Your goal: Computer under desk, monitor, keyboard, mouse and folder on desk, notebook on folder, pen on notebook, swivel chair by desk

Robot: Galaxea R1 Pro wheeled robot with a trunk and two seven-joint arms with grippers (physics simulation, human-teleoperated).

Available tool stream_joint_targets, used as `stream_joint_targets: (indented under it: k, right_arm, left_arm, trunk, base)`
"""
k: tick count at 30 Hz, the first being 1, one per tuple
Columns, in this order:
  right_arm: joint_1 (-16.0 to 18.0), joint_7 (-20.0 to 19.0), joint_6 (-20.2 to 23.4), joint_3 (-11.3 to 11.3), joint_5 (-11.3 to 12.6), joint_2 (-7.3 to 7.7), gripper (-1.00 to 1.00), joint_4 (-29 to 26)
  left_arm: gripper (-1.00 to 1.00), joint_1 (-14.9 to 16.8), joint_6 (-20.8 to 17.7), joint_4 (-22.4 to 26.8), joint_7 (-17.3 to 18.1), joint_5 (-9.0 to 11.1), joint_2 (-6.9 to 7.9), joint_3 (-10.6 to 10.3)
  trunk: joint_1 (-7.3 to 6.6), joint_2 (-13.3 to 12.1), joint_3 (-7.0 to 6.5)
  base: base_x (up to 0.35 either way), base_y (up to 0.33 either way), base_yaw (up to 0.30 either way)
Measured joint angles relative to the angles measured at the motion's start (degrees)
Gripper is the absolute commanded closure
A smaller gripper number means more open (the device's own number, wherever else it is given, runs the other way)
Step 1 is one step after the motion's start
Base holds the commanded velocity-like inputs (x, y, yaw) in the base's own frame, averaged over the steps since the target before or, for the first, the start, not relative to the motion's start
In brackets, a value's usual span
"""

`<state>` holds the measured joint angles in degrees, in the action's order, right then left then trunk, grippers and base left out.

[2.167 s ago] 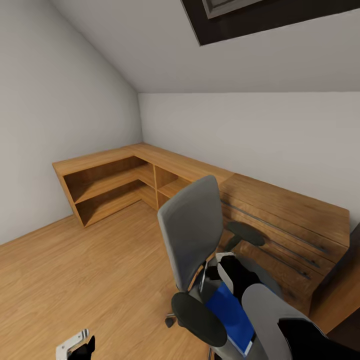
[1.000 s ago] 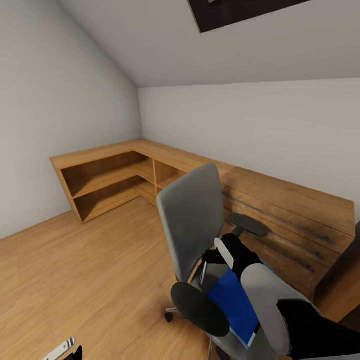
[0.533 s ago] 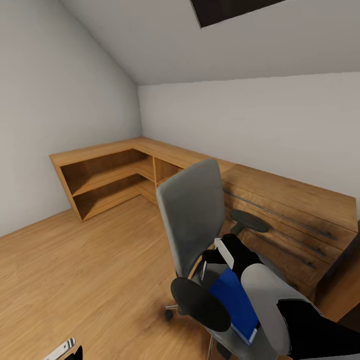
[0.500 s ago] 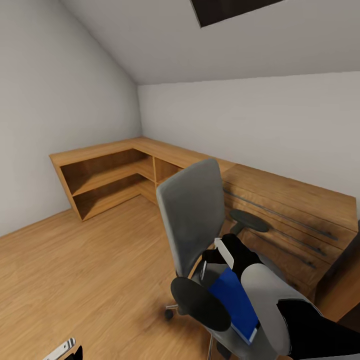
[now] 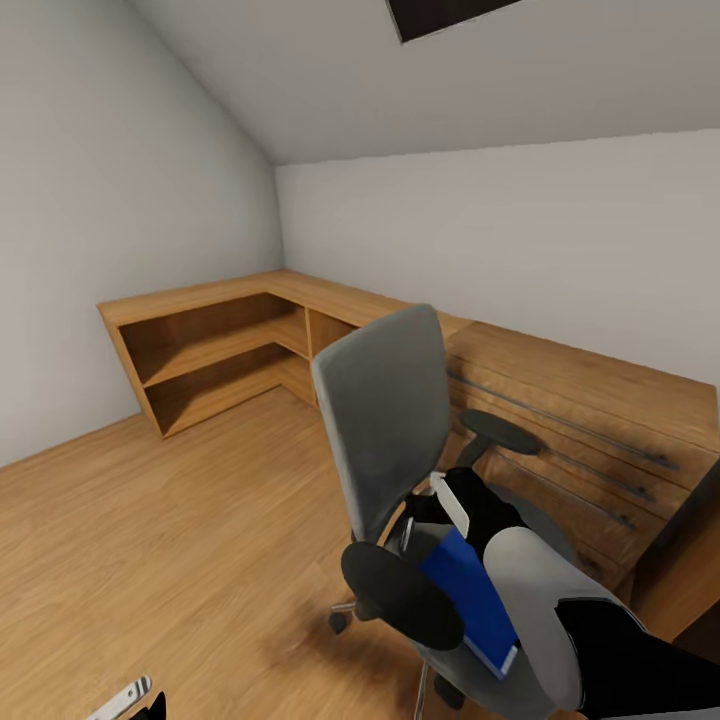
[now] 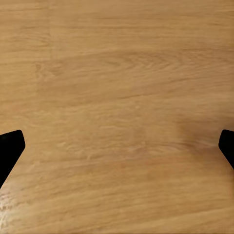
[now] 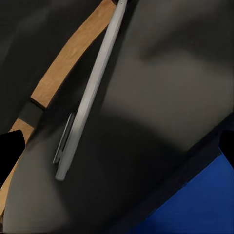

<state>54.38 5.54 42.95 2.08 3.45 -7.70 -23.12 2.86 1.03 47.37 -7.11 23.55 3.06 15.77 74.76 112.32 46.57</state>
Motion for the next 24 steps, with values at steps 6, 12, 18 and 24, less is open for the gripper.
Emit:
stream_joint_targets:
  k: [6, 12, 18, 24]
  right_arm:
    - [0.0, -0.07, -1.38, -0.06, -0.05, 0.07, -1.0, -0.01]
    - [0.0, -0.08, -1.59, -0.08, -0.05, 0.1, -1.0, -0.01]
    - [0.0, -0.1, -1.65, -0.08, -0.12, 0.1, -1.0, -0.01]
    - [0.0, -0.15, -1.62, -0.08, -0.12, 0.1, -1.0, -0.01]
  left_arm:
    - [-1.0, -0.02, 0.06, -0.91, 0.0, -0.04, 0.0, -0.13]
    - [-1.0, 0.0, 0.08, -1.11, 0.0, -0.06, 0.0, -0.16]
    - [-1.0, 0.02, 0.08, -1.15, 0.0, -0.07, 0.0, -0.12]
    - [-1.0, 0.01, 0.08, -1.16, 0.0, -0.07, -0.01, -0.09]
  trunk:
    - [1.32, 2.41, 1.08]
    - [2.64, 4.81, 2.15]
    - [3.52, 6.43, 2.88]
    - [3.52, 6.43, 2.88]
  base:
    - [0.0, 0.0, 0.0]
    - [0.0, 0.0, 0.0]
    - [0.0, 0.0, 0.0]
    - [0.0, 0.0, 0.0]
